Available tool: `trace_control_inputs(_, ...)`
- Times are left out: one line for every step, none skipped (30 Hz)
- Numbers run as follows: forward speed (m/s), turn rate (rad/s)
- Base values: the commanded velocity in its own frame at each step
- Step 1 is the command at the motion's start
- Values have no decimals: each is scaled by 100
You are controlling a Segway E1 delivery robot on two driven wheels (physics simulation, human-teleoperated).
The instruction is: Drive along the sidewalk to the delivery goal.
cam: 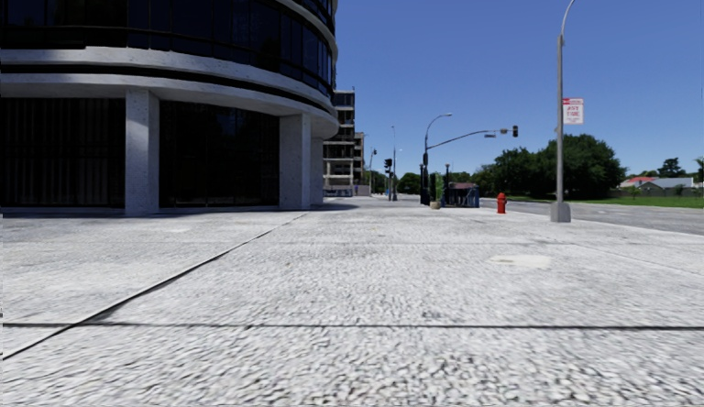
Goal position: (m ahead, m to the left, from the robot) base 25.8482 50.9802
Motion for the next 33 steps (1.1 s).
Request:
trace_control_inputs(200,0)
trace_control_inputs(200,0)
trace_control_inputs(200,0)
trace_control_inputs(200,0)
trace_control_inputs(200,0)
trace_control_inputs(200,0)
trace_control_inputs(200,0)
trace_control_inputs(200,0)
trace_control_inputs(200,0)
trace_control_inputs(200,0)
trace_control_inputs(200,0)
trace_control_inputs(200,0)
trace_control_inputs(200,0)
trace_control_inputs(200,0)
trace_control_inputs(200,0)
trace_control_inputs(200,0)
trace_control_inputs(200,0)
trace_control_inputs(200,0)
trace_control_inputs(200,0)
trace_control_inputs(200,0)
trace_control_inputs(200,0)
trace_control_inputs(200,0)
trace_control_inputs(200,0)
trace_control_inputs(200,-6)
trace_control_inputs(200,-19)
trace_control_inputs(200,-19)
trace_control_inputs(200,-23)
trace_control_inputs(200,-24)
trace_control_inputs(200,-24)
trace_control_inputs(200,-24)
trace_control_inputs(200,-14)
trace_control_inputs(200,0)
trace_control_inputs(200,0)
